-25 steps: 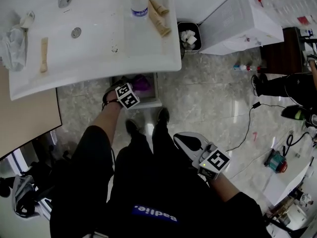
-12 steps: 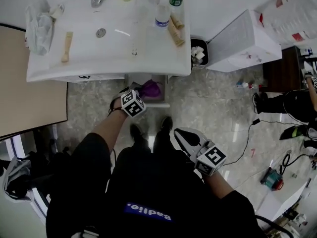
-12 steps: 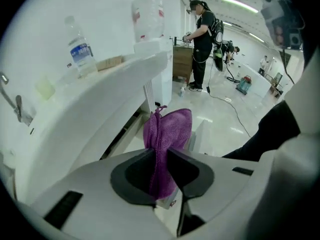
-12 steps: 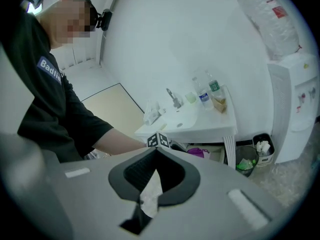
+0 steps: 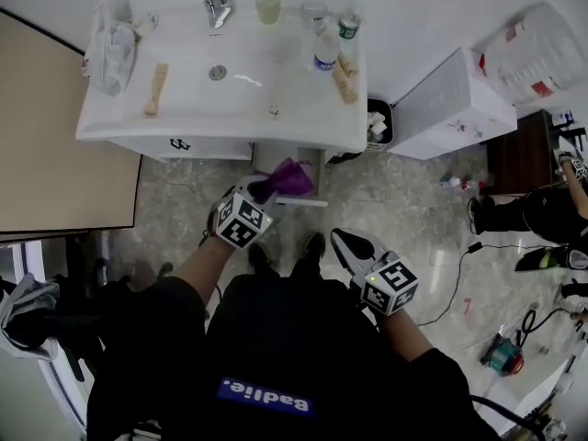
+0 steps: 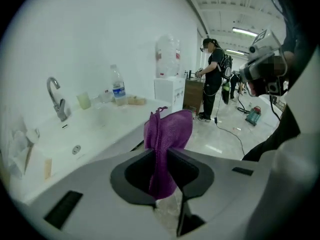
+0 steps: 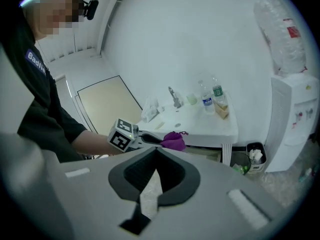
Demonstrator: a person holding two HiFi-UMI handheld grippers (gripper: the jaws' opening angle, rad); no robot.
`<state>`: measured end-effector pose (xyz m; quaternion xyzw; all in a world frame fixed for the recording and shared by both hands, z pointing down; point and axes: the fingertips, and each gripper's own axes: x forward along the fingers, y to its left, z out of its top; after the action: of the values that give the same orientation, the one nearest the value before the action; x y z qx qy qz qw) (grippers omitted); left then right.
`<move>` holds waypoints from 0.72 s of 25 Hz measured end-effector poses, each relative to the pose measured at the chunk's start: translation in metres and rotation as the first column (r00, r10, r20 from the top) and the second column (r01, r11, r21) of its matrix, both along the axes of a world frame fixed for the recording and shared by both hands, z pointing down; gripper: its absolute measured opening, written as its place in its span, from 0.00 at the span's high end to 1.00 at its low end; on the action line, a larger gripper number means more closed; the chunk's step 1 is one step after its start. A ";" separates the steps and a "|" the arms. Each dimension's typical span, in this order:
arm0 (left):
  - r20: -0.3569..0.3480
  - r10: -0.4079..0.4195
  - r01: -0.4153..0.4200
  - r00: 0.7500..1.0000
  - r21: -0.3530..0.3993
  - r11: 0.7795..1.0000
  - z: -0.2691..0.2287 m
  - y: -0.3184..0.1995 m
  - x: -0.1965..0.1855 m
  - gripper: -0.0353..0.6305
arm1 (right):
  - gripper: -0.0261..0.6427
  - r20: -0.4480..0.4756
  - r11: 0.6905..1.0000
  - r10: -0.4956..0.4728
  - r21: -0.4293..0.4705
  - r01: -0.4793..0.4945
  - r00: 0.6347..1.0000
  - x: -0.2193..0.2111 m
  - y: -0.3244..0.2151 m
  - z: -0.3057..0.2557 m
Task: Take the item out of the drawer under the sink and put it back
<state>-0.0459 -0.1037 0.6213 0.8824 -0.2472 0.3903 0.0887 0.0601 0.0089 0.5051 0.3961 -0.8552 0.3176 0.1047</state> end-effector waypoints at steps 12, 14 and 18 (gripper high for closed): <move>-0.316 -0.050 0.084 0.947 0.094 0.992 -0.157 0.055 -0.022 0.82 | 0.96 -0.052 0.994 -0.066 0.085 0.070 0.996 -0.040 0.011 -0.036; -0.385 -0.063 0.098 0.921 0.071 0.993 -0.175 0.067 -0.024 0.82 | 0.96 -0.057 0.992 -0.070 0.104 0.076 0.996 -0.044 0.013 -0.044; -0.468 -0.062 0.103 0.882 0.062 0.993 -0.203 0.089 -0.029 0.82 | 0.96 -0.069 0.985 -0.095 0.140 0.104 0.993 -0.056 0.014 -0.056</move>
<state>-0.0748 -0.0150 0.4179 0.9418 -0.2724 0.1528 0.1244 0.0040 0.0232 0.4488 0.3691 -0.8908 0.2373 0.1181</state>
